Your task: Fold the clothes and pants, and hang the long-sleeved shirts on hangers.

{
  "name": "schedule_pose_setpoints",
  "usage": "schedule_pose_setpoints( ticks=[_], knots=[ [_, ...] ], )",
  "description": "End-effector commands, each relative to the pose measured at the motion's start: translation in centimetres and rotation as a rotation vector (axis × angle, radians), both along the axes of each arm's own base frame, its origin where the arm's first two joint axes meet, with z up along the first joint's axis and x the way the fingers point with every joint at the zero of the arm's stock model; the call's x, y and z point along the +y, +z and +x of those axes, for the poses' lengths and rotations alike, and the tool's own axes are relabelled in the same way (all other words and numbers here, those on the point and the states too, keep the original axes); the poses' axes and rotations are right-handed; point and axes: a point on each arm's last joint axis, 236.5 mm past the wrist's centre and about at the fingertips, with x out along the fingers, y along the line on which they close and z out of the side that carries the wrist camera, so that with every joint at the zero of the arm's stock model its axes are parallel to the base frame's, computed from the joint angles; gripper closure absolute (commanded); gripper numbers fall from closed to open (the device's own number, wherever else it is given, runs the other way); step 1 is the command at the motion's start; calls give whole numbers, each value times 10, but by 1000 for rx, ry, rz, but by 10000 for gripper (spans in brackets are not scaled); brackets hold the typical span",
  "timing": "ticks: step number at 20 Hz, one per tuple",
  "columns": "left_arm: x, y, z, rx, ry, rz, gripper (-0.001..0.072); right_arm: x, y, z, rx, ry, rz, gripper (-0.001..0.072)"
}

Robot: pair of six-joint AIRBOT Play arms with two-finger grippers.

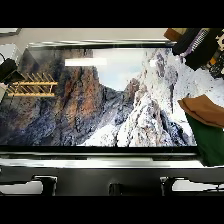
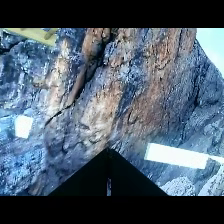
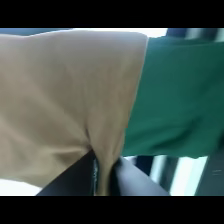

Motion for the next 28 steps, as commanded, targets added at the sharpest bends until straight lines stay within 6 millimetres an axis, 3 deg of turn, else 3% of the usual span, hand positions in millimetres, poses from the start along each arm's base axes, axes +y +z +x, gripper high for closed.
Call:
schedule_pose_setpoints(
  ticks=[1,5,8,12,16,22,23,25,28],
  knots=[
    [0,-1,-1,6,-1,-1,691,-20,3,-31,143,6,-82,680],
    [0,-1,-1,6,-1,-1,691,-25,-26,-53,263,22,-88,680],
    [0,-1,-1,6,-1,-1,691,-17,-53,-76,376,33,-46,680],
    [0,-1,-1,6,-1,-1,691,-4,-72,-109,497,43,-12,679],
    [0,-1,-1,5,-1,-1,691,-8,-73,-126,552,55,-54,679],
    [0,-1,-1,6,-1,0,691,3,-86,-141,613,71,-9,677],
    [0,-1,-1,6,-1,0,691,3,-86,-142,616,76,-9,658],
    [0,-1,-1,6,-1,0,691,-3,-78,-149,657,79,-34,510],
    [0,-1,-1,5,-2,0,692,-18,-55,-164,752,78,-114,497]
  ],
)
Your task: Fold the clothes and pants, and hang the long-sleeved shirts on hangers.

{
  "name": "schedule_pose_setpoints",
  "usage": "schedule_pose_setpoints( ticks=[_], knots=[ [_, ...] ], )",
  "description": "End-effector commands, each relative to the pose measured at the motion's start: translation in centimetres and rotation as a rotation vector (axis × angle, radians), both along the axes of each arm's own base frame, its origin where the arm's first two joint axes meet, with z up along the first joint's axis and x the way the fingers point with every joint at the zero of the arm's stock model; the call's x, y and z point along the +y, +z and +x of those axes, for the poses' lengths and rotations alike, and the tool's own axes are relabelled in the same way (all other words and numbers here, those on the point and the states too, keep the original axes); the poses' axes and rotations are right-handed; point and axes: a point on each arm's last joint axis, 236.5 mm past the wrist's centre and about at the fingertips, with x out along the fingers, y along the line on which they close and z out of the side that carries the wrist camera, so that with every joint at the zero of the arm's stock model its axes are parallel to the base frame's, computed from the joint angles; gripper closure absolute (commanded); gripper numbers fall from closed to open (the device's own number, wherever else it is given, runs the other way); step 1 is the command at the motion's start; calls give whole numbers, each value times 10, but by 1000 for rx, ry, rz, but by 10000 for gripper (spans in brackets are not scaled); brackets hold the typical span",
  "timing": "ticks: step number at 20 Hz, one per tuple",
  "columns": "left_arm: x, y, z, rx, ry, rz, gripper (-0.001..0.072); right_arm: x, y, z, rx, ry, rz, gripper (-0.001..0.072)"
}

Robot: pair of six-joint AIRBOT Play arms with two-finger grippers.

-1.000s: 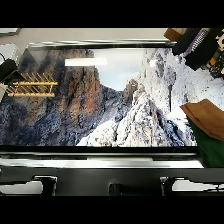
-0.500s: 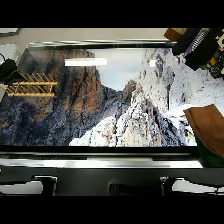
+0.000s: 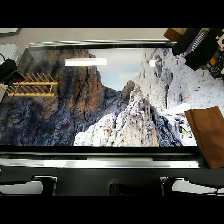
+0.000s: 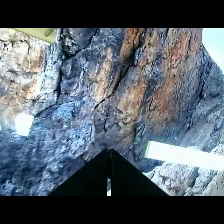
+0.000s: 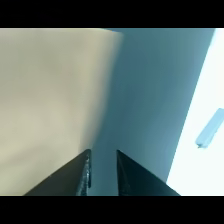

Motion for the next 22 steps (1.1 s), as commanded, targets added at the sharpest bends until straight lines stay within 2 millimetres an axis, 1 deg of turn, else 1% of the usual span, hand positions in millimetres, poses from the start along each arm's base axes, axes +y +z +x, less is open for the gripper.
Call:
schedule_pose_setpoints(
  ticks=[1,3,4,5,6,7,8,9,10,11,12,13,15,16,18,19,20,22],
  knots=[
    [1,0,0,-1,-4,3,691,-15,22,-14,88,34,-69,497],
    [1,-1,0,-4,-20,11,691,-15,24,-8,44,42,-76,489],
    [1,-3,0,0,-21,10,691,-13,19,4,-32,55,-62,478],
    [0,-8,0,11,-21,7,691,-9,12,26,-160,83,-31,479],
    [-2,-16,-2,32,-26,6,692,-3,7,60,-315,141,4,483],
    [-7,-29,-5,65,-48,17,692,8,7,103,-479,249,48,485],
    [-16,-45,-10,102,-99,46,693,30,13,155,-655,391,101,498],
    [-22,-61,-14,136,-157,100,693,62,22,204,-813,526,161,563],
    [-28,-77,-19,172,-208,178,693,102,29,240,-915,647,243,616],
    [-33,-90,-22,195,-257,250,693,154,32,263,-960,773,358,676],
    [-41,-100,-24,211,-298,303,693,197,30,272,-944,881,442,678],
    [-51,-108,-26,222,-333,341,692,237,28,273,-896,981,501,678],
    [-70,-115,-28,225,-385,367,691,300,23,266,-790,1162,584,679],
    [-77,-116,-30,227,-402,368,691,323,21,261,-744,1239,608,678],
    [-84,-116,-35,242,-424,368,691,351,20,256,-671,1390,612,677],
    [-85,-117,-35,243,-428,368,691,358,20,254,-630,1456,606,677],
    [-86,-118,-35,245,-430,368,691,365,19,249,-607,1482,617,677],
    [-85,-119,-35,247,-429,367,691,372,18,247,-605,1491,634,676]
  ],
)
